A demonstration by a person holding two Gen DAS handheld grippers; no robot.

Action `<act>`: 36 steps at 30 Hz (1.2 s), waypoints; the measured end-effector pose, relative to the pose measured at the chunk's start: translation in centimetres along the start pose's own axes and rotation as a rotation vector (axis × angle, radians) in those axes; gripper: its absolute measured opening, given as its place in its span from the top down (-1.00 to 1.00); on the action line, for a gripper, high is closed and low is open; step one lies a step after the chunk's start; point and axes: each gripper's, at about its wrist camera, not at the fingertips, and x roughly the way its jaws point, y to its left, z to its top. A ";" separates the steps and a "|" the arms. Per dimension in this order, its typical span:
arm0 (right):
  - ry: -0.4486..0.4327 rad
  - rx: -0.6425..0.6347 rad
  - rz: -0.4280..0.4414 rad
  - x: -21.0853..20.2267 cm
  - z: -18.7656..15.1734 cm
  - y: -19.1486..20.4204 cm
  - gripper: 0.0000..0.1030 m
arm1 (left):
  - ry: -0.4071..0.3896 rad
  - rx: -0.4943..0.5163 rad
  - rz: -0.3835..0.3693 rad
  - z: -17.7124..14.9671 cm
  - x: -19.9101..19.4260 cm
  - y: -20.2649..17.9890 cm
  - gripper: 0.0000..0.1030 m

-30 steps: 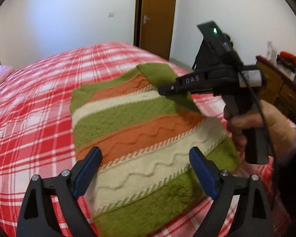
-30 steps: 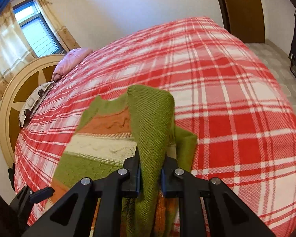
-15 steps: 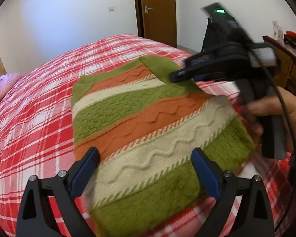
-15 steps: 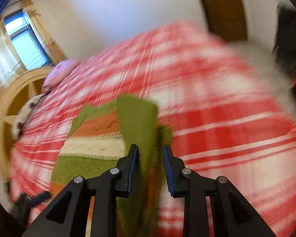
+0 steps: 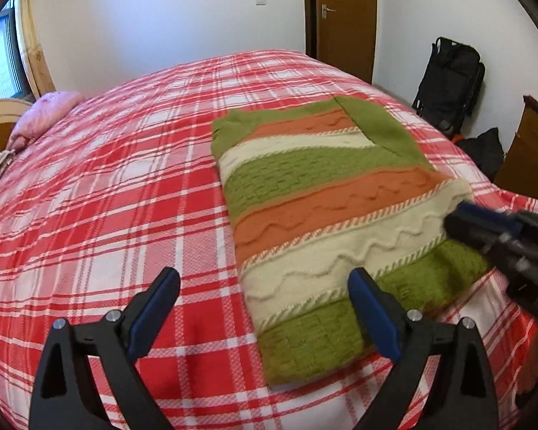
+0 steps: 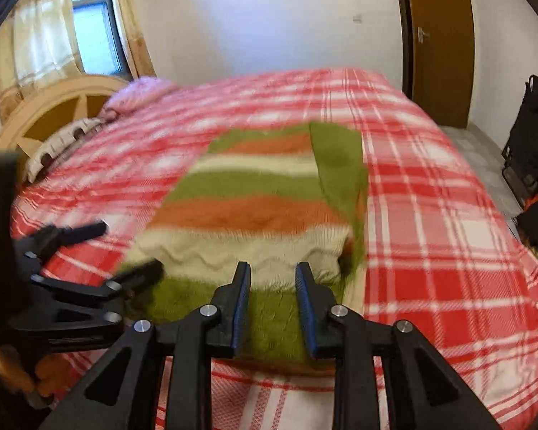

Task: Fold small clothes

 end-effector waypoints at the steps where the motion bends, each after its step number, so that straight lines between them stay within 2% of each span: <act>1: 0.025 0.003 -0.017 0.7 -0.5 -0.1 0.48 | 0.000 0.003 0.002 -0.1 0.0 -0.1 -0.89; 2: 0.044 0.016 -0.031 1.4 -1.1 -0.5 0.48 | 0.003 0.003 0.005 -0.2 0.1 -0.1 -0.89; 7: 0.006 0.076 -0.021 1.2 -2.4 -1.2 0.48 | 0.036 -0.009 -0.005 -0.4 0.7 0.1 -0.89; 14: 0.019 0.078 -0.034 0.7 -2.8 -0.8 0.48 | 0.064 -0.026 -0.039 -0.6 1.3 0.6 -0.89; 18: 0.063 0.072 -0.018 -0.1 -2.5 -0.7 0.47 | 0.071 -0.014 -0.055 -0.6 1.5 0.9 -0.89; 21: 0.034 0.116 0.025 -1.7 -1.9 -1.3 0.47 | 0.054 -0.009 -0.076 0.1 0.9 1.5 -0.89; 23: -0.024 0.186 0.072 -2.6 -1.1 -2.7 0.30 | 0.029 -0.033 -0.084 0.9 0.6 2.2 -0.89; 24: -0.045 0.220 0.078 -2.7 -0.7 -3.5 -0.12 | 0.023 -0.050 -0.097 1.4 0.7 2.5 -0.89; 25: -0.059 0.240 0.071 -2.6 -0.2 -4.0 -0.45 | 0.021 -0.070 -0.117 1.9 1.0 3.0 -0.89; 27: -0.100 0.278 0.054 -2.3 0.8 -5.4 -0.48 | 0.037 -0.127 -0.152 3.3 2.1 4.0 -0.89; 29: -0.097 0.317 0.073 -1.1 1.9 -6.6 -0.48 | 0.051 -0.183 -0.182 4.3 3.4 4.9 -0.89; 32: -0.039 0.351 0.053 2.0 3.1 -8.0 -0.48 | 0.120 -0.270 -0.242 5.5 6.1 5.7 -0.89; 34: 0.012 0.354 0.072 4.2 3.2 -8.3 -0.48 | 0.180 -0.300 -0.289 5.8 8.0 5.3 -0.89; 36: 0.043 0.344 0.110 5.7 3.2 -8.1 -0.48 | 0.210 -0.317 -0.300 5.8 9.2 5.1 -0.89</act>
